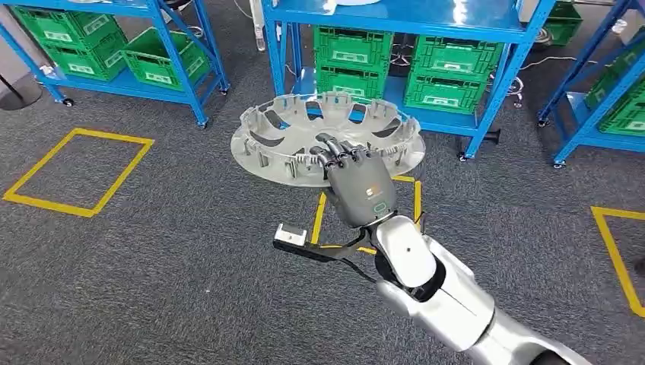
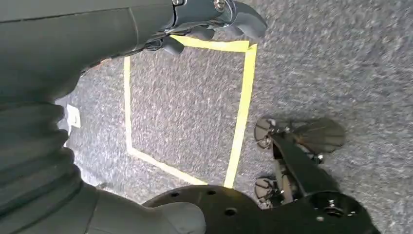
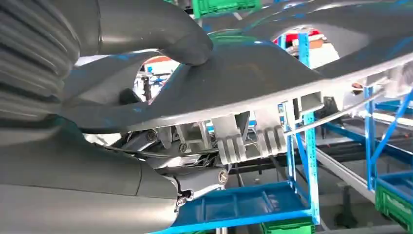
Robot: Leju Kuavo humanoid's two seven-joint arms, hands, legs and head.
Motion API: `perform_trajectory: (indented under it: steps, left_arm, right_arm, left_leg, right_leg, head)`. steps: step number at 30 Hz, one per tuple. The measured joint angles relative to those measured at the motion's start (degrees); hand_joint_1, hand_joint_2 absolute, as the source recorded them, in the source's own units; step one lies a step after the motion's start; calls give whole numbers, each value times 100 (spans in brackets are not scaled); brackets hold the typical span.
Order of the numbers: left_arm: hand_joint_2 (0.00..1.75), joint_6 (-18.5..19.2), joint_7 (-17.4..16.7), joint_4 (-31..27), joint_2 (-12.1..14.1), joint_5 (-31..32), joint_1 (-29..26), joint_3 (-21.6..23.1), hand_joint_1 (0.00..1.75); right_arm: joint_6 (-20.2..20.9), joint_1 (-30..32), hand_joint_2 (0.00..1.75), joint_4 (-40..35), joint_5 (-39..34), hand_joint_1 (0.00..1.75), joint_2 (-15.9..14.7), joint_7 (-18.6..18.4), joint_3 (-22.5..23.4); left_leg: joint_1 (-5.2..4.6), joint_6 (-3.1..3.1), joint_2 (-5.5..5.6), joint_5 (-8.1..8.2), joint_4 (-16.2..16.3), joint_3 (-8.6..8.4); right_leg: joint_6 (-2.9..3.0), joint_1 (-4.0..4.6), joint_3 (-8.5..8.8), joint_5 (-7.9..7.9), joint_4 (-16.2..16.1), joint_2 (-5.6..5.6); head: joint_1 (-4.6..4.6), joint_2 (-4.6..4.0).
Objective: Take the parts from the cabinet and place them on the table.
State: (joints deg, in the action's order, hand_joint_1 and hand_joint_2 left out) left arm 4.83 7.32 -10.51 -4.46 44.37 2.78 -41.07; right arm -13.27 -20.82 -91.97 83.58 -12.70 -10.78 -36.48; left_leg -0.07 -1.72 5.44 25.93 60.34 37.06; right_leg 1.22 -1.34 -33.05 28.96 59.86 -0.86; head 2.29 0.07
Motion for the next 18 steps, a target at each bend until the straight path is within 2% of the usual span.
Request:
perform_trajectory:
  steps: [1,2,3,4,5,6,7,8,9,10,11,13,14,15,16,17,18]
  left_arm:
    - [175,0,-2,0,-4,7,13,0,0]
    - [175,0,-2,0,-4,13,32,0,0]
    - [175,0,-2,0,-11,15,46,0,0]
    - [175,0,-2,0,-13,15,48,2,0]
    - [175,0,-4,0,-11,17,46,2,0]
    - [175,2,-7,0,-4,15,39,2,0]
    - [175,2,-9,0,0,17,33,2,0]
    - [175,2,-9,-2,7,15,35,2,0]
    - [175,2,-9,-4,13,17,42,2,0]
    - [175,2,-9,-4,15,15,60,2,0]
    - [175,2,-4,-4,11,15,62,2,0]
    - [175,-2,-7,-2,13,2,34,0,0]
    - [175,-4,-9,-2,13,-11,31,2,0]
    - [175,-9,-7,-2,0,-20,18,2,0]
    - [175,-11,-9,-2,-2,-31,18,0,0]
    - [175,-24,-9,-2,4,-37,32,0,0]
    - [175,-28,-9,-2,4,-46,41,0,0]
  right_arm:
    - [2,11,175,-29,26,175,20,-20,0]
    - [4,23,175,-50,57,175,20,-39,0]
    - [9,37,175,-59,70,175,20,-55,0]
    - [11,49,175,-65,81,175,20,-52,0]
    - [15,68,175,-70,81,175,24,-52,-2]
    - [17,90,175,-83,81,175,31,-52,-4]
    - [17,97,175,-85,79,175,31,-52,-4]
    - [17,100,175,-92,81,175,33,-52,-4]
    - [13,100,175,-100,81,175,31,-46,-4]
    - [6,105,175,-111,87,175,31,-42,0]
    - [-5,105,175,-114,90,175,28,-20,4]
    - [-46,107,175,-111,83,175,33,44,0]
    - [-55,106,175,-111,76,175,35,57,-4]
    - [-53,113,175,-109,72,175,35,55,-2]
    - [-70,119,175,-109,72,175,35,55,-2]
    - [-81,129,175,-109,72,175,35,61,-2]
    - [-88,143,175,-103,76,175,33,63,-2]
  left_leg:
    - [-12,-28,-263,180,260,129]
    - [7,-64,-410,426,728,342]
    - [28,-87,-472,641,1227,571]
    - [43,-100,-489,748,1561,721]
    - [54,-110,-496,725,1651,748]
    - [59,-110,-508,588,1469,634]
    - [61,-103,-532,402,1103,428]
    - [58,-86,-645,149,482,76]
    - [47,-63,-878,39,28,-187]
    - [-27,-5,-999,123,-68,-228]
    - [-18,46,-911,87,-83,-216]
    - [-49,101,-776,81,-77,-172]
    - [-31,154,-703,54,-122,-185]
    - [6,196,-628,18,-164,-219]
    - [18,229,-584,4,-170,-217]
    - [17,254,-518,-2,-170,-207]
    - [10,266,-440,-4,-168,-201]
  right_leg:
    - [35,2,-1,-1,-2,55]
    - [46,12,-4,6,-2,137]
    - [57,23,-3,13,-1,227]
    - [62,29,-5,17,0,302]
    - [61,31,0,19,0,374]
    - [55,31,4,23,1,445]
    - [45,31,11,30,1,509]
    - [25,30,30,42,1,588]
    - [1,40,53,57,1,641]
    - [-39,86,56,79,2,704]
    - [-74,79,61,70,-4,741]
    - [-142,77,86,64,-36,859]
    - [-190,71,115,80,-48,920]
    - [-239,36,112,152,39,626]
    - [-236,31,9,304,247,354]
    - [-232,28,-194,529,660,196]
    - [-232,35,-438,740,1152,130]
  head:
    - [-57,0]
    - [-59,0]
    - [-59,0]
    - [-61,0]
    - [-61,0]
    - [-61,0]
    - [-61,0]
    - [-61,0]
    - [-61,0]
    - [-63,0]
    - [-48,0]
    - [-50,0]
    - [-52,0]
    - [-35,0]
    - [-31,0]
    - [-20,0]
    - [-17,0]
